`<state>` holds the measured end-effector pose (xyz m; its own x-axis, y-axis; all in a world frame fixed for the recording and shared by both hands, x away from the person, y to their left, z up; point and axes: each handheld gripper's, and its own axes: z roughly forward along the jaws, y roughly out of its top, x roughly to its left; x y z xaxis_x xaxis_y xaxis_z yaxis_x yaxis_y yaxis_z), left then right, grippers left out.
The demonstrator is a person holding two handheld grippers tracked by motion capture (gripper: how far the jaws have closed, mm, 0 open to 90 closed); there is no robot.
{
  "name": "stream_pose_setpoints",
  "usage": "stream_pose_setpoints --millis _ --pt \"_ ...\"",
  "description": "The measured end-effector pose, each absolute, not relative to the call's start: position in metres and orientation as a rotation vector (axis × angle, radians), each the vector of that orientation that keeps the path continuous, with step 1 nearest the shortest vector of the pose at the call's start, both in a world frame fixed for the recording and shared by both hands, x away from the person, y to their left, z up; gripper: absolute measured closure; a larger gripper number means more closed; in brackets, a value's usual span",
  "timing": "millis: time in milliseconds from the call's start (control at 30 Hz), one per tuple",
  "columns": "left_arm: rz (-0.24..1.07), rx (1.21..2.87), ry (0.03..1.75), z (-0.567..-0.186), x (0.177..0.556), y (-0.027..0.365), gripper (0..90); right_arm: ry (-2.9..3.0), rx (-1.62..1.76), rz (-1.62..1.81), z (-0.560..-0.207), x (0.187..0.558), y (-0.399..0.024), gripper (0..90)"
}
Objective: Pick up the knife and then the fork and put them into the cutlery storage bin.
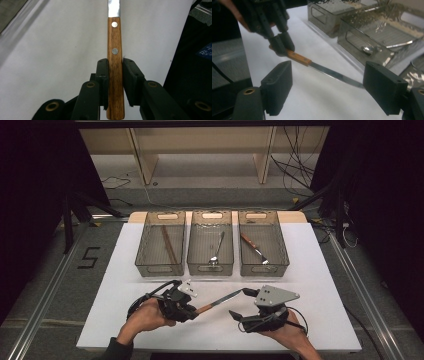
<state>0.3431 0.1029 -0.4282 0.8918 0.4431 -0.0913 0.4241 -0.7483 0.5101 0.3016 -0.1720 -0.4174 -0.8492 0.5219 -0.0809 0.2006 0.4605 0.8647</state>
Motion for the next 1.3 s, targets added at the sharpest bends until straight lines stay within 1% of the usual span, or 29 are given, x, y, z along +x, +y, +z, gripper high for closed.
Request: stream_pose_setpoints --millis 433,633,933,1133,1300 --pt "0.001 2.523 0.572 -0.418 0.346 0.085 75.5 2.288 0.266 1.077 -0.430 0.282 -0.145 26.6" --pt "-0.013 2.527 0.563 -0.416 0.343 0.082 75.5 2.211 0.135 0.956 -0.439 0.275 -0.134 30.1" --pt "-0.037 2.524 0.552 -0.414 0.340 0.082 75.5 2.112 -0.094 0.726 -0.457 0.265 -0.116 40.5" --pt "-0.049 2.529 0.535 -0.412 0.337 0.080 75.5 2.054 -0.157 0.650 -0.466 0.262 -0.111 47.5" --pt "-0.061 2.528 0.530 -0.411 0.336 0.079 75.5 2.022 -0.207 0.601 -0.472 0.259 -0.108 55.0"
